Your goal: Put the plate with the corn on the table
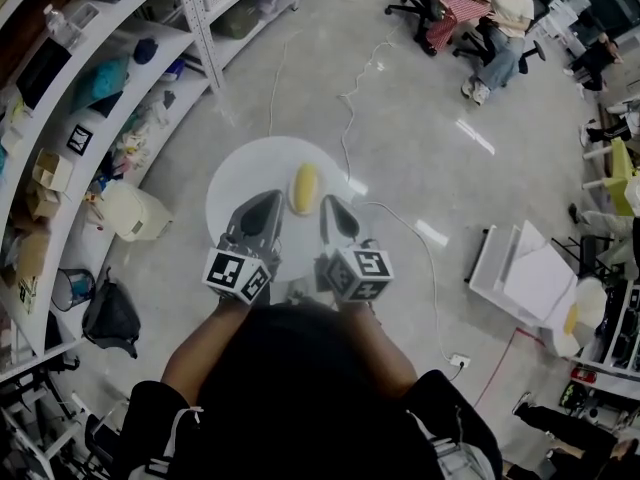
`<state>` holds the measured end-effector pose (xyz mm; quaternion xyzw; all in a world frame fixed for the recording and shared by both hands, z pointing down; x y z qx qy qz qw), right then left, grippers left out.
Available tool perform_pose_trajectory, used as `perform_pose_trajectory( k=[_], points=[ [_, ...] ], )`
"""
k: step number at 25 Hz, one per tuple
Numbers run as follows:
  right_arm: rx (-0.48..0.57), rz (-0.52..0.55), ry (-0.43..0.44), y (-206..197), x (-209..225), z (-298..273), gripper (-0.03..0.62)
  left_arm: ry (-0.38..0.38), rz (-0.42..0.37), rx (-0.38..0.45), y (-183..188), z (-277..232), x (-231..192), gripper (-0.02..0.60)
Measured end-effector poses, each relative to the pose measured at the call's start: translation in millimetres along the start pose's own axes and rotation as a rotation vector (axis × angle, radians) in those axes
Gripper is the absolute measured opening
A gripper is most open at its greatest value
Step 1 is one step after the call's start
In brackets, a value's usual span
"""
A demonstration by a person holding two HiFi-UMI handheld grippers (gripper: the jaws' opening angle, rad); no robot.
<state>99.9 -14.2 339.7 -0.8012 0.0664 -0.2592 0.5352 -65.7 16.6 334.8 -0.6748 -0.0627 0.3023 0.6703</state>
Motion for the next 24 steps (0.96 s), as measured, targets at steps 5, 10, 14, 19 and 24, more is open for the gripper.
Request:
perform_pose_trajectory(
  k=[5, 10, 14, 19, 24],
  points=[
    [0.001, 0.006, 0.01, -4.8, -4.3, 1.1, 0.008, -0.003, 0.005, 0.001, -0.5, 3.2, -0.7, 0.0],
    [0.004, 0.002, 0.01, -5.7, -2.9, 2.6, 0.008, -0.002, 0.004, -0.001, -1.9, 3.1, -0.1, 0.0],
    [0.002, 0.01, 0.011, -5.3, -4.0, 2.2, 0.008, -0.001, 0.005, 0.0, -0.8, 3.3, -1.0, 0.0],
    [-0.001, 0.015, 0.023, -7.0, -6.8, -0.1, 0.008, -0.002, 0.007, -0.001, -0.9, 2.9, -3.5, 0.0],
    [0.001, 0.025, 0.033, -7.6, -9.7, -0.6, 0.008, 0.0, 0.01, -0.002, -1.0, 3.6, -5.0, 0.0]
  ],
)
Point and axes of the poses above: the fingertips, and each gripper's own axes: z backward along the fingers, x to its right, y out of its top, the point moved 7 cm from there along z, backward along the fingers, and after that the axes turned 6 degrees about -y, right-handed, at the moved point
